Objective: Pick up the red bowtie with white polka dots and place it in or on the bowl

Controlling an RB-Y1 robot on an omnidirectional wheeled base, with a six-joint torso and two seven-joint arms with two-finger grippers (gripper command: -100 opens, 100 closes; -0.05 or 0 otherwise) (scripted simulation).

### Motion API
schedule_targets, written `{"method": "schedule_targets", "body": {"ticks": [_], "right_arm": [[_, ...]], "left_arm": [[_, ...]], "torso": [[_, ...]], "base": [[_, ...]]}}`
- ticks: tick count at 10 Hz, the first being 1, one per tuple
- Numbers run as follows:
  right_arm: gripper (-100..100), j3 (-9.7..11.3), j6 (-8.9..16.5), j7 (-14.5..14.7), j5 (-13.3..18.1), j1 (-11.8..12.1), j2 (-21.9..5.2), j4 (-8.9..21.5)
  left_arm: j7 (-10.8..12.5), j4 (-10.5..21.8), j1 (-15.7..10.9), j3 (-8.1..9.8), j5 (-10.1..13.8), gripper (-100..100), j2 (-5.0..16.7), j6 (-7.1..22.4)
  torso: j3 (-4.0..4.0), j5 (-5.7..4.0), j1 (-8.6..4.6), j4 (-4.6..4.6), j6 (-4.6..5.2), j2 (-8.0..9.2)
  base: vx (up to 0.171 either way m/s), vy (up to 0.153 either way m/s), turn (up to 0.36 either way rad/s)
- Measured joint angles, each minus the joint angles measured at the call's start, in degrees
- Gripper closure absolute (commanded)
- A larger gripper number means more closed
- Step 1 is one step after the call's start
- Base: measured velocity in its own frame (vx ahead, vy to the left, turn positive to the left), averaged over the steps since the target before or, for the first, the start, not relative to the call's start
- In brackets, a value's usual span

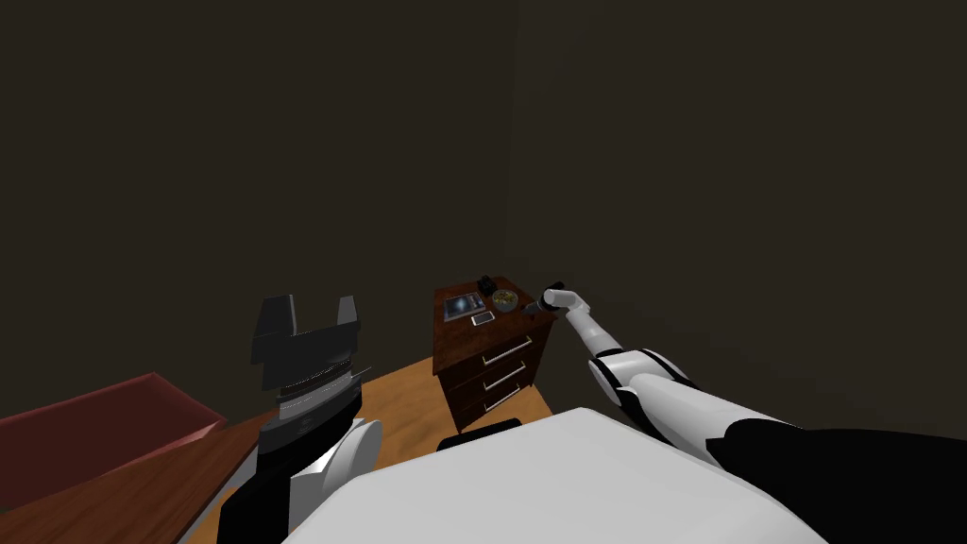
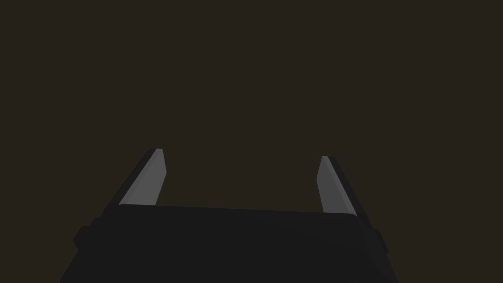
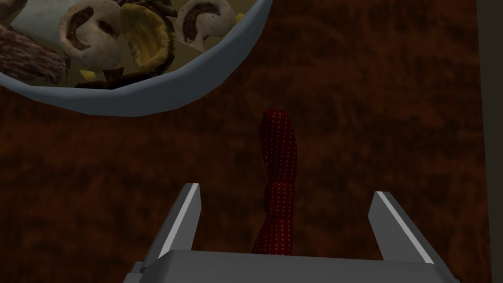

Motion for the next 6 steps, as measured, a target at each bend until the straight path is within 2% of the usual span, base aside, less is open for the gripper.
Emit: {"method": "schedule_targets", "body": {"ticks": [3, 4, 6], "right_arm": [[-100, -1.8, -0.9, 3.8, -0.3, 0.4, 1.0, 1.8], [100, -1.9, -1.0, 4.1, -0.3, 0.4, 1.0, 1.9], [100, -1.9, -1.0, 4.1, -0.3, 0.4, 1.0, 1.9]], "left_arm": [[0.0, 0.0, 0.0, 0.00, 0.0, 0, 0.0, 0.0], [0.0, 0.0, 0.0, 0.00, 0.0, 0, 0.0, 0.0], [0.0, 0.0, 0.0, 0.00, 0.0, 0, 0.0, 0.0]], "torso": [[0.02, 0.00, -0.03, 0.00, 0.00, 0.05], [0.09, -0.02, -0.12, 0.03, -0.01, 0.16], [0.10, -0.04, -0.15, 0.03, -0.02, 0.20]], "base": [[0.028, 0.029, -0.041], [0.000, 0.000, 0.000], [0.000, 0.000, 0.000]]}}
